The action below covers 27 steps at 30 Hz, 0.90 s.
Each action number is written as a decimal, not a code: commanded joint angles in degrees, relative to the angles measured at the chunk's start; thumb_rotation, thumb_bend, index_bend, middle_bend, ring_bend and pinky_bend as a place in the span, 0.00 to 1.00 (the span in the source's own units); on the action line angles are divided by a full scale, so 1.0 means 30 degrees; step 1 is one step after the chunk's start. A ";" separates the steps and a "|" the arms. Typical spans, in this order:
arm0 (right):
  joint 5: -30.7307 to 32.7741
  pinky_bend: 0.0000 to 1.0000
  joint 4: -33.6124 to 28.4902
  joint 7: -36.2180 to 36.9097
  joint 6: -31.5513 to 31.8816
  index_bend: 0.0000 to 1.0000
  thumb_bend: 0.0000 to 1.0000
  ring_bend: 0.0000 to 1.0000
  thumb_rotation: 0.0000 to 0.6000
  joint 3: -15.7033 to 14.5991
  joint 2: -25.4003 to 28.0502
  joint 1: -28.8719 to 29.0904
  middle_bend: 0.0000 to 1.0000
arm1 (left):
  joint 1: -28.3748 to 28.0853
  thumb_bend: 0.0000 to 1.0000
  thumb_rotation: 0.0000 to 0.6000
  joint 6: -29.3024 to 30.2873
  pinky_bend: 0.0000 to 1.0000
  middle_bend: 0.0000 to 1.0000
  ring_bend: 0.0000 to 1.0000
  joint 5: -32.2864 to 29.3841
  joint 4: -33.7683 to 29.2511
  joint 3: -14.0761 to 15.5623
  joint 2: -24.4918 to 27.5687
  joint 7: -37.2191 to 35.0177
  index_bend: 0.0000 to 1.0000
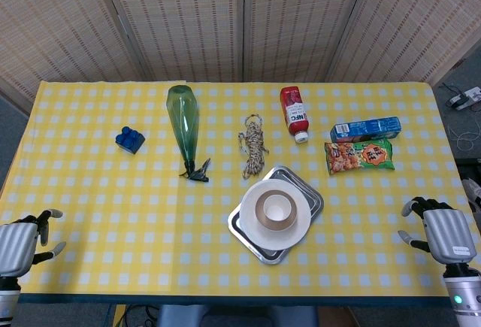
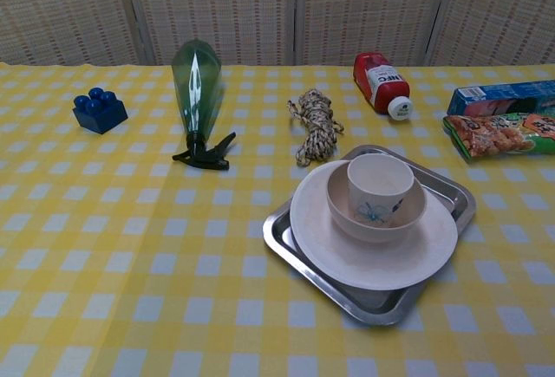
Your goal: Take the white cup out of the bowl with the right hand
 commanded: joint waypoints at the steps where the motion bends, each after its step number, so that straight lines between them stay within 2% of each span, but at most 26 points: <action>1: -0.0036 0.51 0.0035 0.0030 -0.0024 0.50 0.03 0.43 1.00 -0.0016 -0.0017 0.0018 0.45 | -0.0028 0.00 1.00 0.0008 0.65 0.72 0.55 -0.0005 0.0011 -0.0015 0.0050 0.0018 0.46; 5: -0.0469 0.52 0.0515 0.0560 0.0474 0.50 0.03 0.43 1.00 0.0161 -0.0483 0.0077 0.46 | -0.0018 0.00 1.00 0.0015 0.65 0.72 0.55 0.0022 -0.0064 0.0002 0.0124 -0.0030 0.46; 7: -0.0831 0.64 0.0946 0.0915 0.0788 0.50 0.03 0.46 1.00 0.0300 -0.0902 0.0193 0.50 | 0.0003 0.00 1.00 0.0065 0.65 0.72 0.55 0.0051 -0.0099 -0.0001 0.0182 -0.0151 0.46; 10: -0.1532 0.87 0.1435 0.0838 0.0912 0.50 0.03 0.66 1.00 0.0594 -0.1504 0.0740 0.62 | 0.0050 0.00 1.00 0.0126 0.65 0.72 0.55 0.0060 -0.0120 0.0001 0.0280 -0.0354 0.46; 13: -0.2492 0.99 0.1206 0.0352 0.0420 0.50 0.03 0.88 1.00 0.0807 -0.1681 0.1698 0.83 | 0.0123 0.00 1.00 0.0251 0.65 0.72 0.55 0.0093 -0.0240 0.0002 0.0422 -0.0526 0.46; 15: -0.3083 1.00 0.0808 -0.0070 -0.0209 0.50 0.03 0.98 1.00 0.0928 -0.1666 0.2464 0.93 | 0.0192 0.00 1.00 0.0408 0.65 0.72 0.55 0.0094 -0.0322 -0.0038 0.0519 -0.0639 0.46; 17: -0.3339 1.00 0.0301 -0.0728 -0.1067 0.50 0.05 1.00 1.00 0.1058 -0.1639 0.3202 0.98 | 0.0263 0.00 1.00 0.0534 0.65 0.72 0.55 0.0004 -0.0372 -0.0106 0.0603 -0.0732 0.46; 27: -0.2773 1.00 -0.2018 -0.3992 -0.5118 0.50 0.08 1.00 1.00 0.1189 -0.2135 0.5739 1.00 | 0.0393 0.00 1.00 0.0550 0.65 0.72 0.55 -0.0466 -0.0517 -0.0318 0.1004 -0.1244 0.46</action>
